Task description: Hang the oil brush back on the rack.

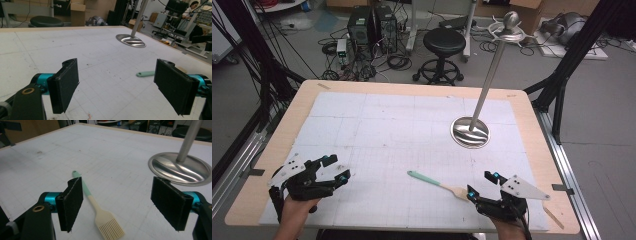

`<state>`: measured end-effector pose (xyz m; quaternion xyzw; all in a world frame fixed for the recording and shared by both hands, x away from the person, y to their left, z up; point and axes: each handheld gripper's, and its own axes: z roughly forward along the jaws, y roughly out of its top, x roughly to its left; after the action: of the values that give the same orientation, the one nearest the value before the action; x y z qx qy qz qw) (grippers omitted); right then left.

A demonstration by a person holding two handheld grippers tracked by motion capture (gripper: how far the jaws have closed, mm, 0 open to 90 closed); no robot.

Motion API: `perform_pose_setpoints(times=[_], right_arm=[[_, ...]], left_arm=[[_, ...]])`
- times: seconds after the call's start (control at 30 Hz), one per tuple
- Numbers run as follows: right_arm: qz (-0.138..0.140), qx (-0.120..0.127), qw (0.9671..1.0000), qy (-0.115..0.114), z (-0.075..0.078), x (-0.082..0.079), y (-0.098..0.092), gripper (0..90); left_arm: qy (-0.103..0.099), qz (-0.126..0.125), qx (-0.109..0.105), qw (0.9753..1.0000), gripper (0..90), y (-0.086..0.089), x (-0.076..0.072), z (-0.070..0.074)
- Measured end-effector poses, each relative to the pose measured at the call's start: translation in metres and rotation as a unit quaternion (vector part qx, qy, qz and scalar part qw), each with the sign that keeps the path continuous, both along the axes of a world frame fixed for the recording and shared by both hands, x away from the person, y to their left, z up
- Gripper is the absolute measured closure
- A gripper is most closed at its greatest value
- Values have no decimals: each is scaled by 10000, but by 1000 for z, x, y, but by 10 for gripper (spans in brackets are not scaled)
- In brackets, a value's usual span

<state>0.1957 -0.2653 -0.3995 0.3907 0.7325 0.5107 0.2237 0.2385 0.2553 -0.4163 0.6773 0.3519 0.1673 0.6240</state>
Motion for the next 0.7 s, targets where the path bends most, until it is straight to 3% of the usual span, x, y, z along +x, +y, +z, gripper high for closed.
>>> perform_pose_setpoints(times=[0.27,0.43,0.57,0.7], right_arm=[[315,-80,9994,127,-1,16,17,282],[667,-431,9963,341,-5,30,31,360],[956,-735,9908,620,-14,43,42,452],[1243,-1098,9818,930,-24,56,55,522]], left_arm=[[21,45,52,10000,206,0,-1,1],[55,-3,69,10000,210,-1,-1,-1],[102,-38,75,9999,214,-2,-1,-1],[108,-34,50,9999,217,-1,-2,-1]])
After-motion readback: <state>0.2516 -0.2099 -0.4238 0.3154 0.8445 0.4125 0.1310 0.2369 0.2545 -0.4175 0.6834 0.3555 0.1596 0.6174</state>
